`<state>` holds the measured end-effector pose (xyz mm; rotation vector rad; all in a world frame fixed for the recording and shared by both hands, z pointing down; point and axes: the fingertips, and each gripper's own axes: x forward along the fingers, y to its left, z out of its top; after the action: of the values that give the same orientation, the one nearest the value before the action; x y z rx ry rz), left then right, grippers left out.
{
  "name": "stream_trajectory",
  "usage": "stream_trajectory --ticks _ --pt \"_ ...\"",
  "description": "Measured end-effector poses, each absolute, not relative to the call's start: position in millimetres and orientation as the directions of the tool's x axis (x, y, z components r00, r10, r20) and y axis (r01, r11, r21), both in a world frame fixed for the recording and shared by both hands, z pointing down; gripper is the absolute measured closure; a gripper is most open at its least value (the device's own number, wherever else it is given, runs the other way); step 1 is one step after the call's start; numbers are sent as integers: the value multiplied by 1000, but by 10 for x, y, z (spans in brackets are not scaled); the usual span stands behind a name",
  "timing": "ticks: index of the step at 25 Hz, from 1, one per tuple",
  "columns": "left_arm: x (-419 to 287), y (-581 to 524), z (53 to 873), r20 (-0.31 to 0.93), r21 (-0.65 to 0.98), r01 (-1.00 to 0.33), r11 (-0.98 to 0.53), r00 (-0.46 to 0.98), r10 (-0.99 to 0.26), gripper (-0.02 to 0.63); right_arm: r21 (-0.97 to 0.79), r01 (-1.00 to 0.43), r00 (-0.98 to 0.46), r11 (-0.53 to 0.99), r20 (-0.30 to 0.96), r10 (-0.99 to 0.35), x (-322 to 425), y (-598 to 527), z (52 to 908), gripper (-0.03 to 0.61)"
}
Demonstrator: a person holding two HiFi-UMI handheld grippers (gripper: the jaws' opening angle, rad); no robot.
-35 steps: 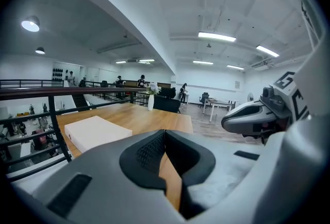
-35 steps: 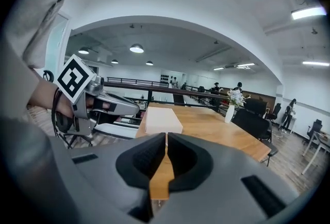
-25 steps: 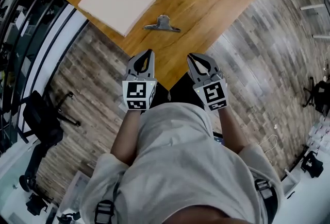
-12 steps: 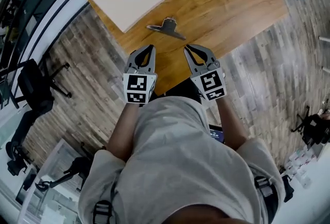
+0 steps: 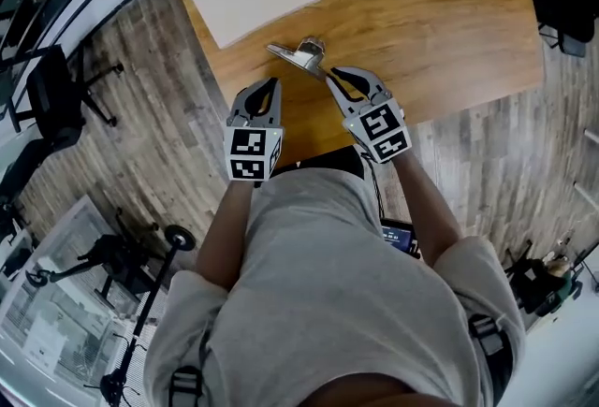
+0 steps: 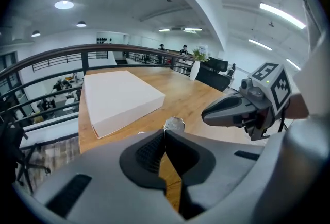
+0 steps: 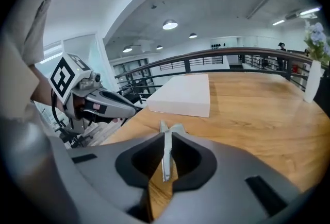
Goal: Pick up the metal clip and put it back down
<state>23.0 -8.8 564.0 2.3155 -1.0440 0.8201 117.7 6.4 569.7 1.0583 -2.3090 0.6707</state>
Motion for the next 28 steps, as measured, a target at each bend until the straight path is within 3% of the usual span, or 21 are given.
stream_trajectory --ticks 4,7,18,22,24,28 --pt "226 -82 5723 699 166 -813 -558 496 -515 589 -299 -762 -616 574 607 -502 1234 -95 5829 543" --pt "183 -95 5724 704 158 -831 -533 474 -530 589 -328 -741 -640 586 607 -470 1223 -219 5921 487" --pt "-141 -148 5756 708 172 -896 -410 402 -580 589 -429 -636 -713 641 644 -277 946 -369 6288 407" --pt "-246 -119 5728 708 179 -900 -396 398 -584 589 -433 -645 -704 629 657 -270 883 -408 6320 409" --pt "-297 -120 5718 705 186 -899 -396 403 -584 589 -424 -660 -695 620 658 -289 876 -449 6297 488" --pt "-403 -135 5689 696 193 -893 -406 416 -585 589 -421 -655 -701 627 648 -298 774 -439 6189 520"
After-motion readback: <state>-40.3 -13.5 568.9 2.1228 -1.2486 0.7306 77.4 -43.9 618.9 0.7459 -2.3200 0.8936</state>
